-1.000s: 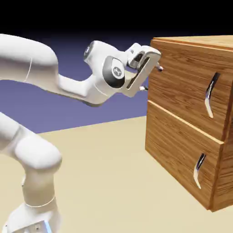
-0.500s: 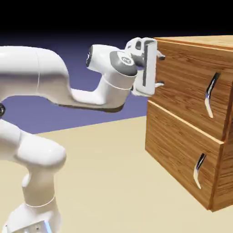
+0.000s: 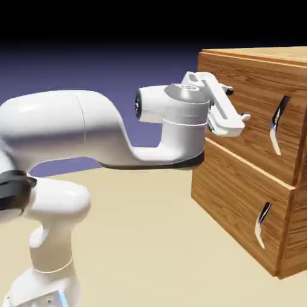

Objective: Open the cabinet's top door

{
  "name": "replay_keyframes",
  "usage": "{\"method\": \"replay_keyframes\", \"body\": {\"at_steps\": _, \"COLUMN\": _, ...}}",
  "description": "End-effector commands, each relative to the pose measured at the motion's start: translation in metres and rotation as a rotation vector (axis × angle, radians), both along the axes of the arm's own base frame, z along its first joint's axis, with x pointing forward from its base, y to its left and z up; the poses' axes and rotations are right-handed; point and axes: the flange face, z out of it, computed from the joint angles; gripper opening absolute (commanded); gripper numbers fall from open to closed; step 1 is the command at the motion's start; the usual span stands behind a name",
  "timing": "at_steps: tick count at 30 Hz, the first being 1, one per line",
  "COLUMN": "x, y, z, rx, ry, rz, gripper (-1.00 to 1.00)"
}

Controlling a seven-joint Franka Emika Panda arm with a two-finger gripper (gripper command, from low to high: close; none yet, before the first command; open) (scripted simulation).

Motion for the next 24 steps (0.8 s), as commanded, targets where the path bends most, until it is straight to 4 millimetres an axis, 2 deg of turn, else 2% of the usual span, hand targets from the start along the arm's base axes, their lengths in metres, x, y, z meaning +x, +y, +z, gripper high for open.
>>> {"method": "replay_keyframes", "body": {"at_steps": 1, "x": 0.004, "y": -0.004, "z": -0.005, "rx": -0.044, "ry": -0.009, "rz": 0.002, "gripper": 1.00}}
{"method": "replay_keyframes", "body": {"at_steps": 10, "x": 0.040, "y": -0.038, "z": -0.059, "rx": -0.436, "ry": -0.073, "rz": 0.018, "gripper": 1.00}}
{"method": "replay_keyframes", "body": {"at_steps": 11, "x": 0.040, "y": -0.038, "z": -0.059, "rx": -0.436, "ry": -0.073, "rz": 0.018, "gripper": 1.00}}
{"method": "replay_keyframes", "body": {"at_steps": 16, "x": 0.089, "y": -0.036, "z": -0.059, "rx": -0.436, "ry": -0.073, "rz": 0.018, "gripper": 1.00}}
{"method": "replay_keyframes", "body": {"at_steps": 17, "x": 0.089, "y": -0.036, "z": -0.059, "rx": -0.436, "ry": -0.073, "rz": 0.018, "gripper": -1.00}}
{"method": "replay_keyframes", "body": {"at_steps": 18, "x": 0.089, "y": -0.036, "z": -0.059, "rx": -0.436, "ry": -0.073, "rz": 0.018, "gripper": -1.00}}
{"method": "replay_keyframes", "body": {"at_steps": 24, "x": 0.047, "y": -0.023, "z": -0.059, "rx": -0.439, "ry": -0.054, "rz": -0.070, "gripper": -1.00}}
